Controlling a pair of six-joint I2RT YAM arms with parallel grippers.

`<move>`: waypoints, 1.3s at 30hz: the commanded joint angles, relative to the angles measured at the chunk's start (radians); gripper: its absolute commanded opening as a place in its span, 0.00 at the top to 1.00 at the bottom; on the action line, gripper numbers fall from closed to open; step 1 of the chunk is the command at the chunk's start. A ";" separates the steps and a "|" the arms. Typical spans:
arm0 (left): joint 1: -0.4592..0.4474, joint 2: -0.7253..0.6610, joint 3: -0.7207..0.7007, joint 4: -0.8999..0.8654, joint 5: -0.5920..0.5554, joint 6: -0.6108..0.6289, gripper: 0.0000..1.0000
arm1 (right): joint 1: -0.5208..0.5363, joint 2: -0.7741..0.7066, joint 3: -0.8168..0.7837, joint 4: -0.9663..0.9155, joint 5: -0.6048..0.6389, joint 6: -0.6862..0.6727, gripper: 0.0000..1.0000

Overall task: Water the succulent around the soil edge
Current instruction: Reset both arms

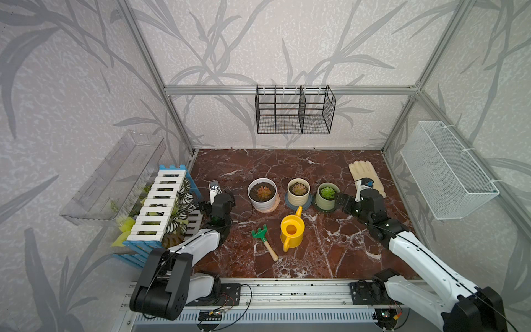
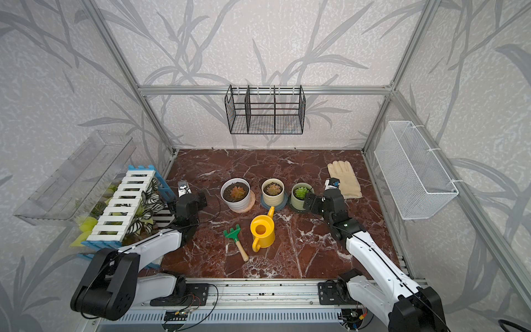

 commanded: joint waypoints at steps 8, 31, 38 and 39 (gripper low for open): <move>0.032 0.136 -0.112 0.528 0.123 0.072 0.00 | -0.004 -0.029 -0.035 0.103 0.161 -0.057 0.01; 0.097 0.241 -0.122 0.638 0.270 0.054 0.00 | -0.297 0.410 -0.234 0.884 0.141 -0.457 0.01; 0.097 0.240 -0.122 0.638 0.271 0.054 0.00 | -0.303 0.578 -0.247 1.065 0.064 -0.488 0.01; 0.097 0.241 -0.122 0.638 0.270 0.054 0.00 | -0.303 0.563 -0.233 1.015 0.064 -0.486 0.01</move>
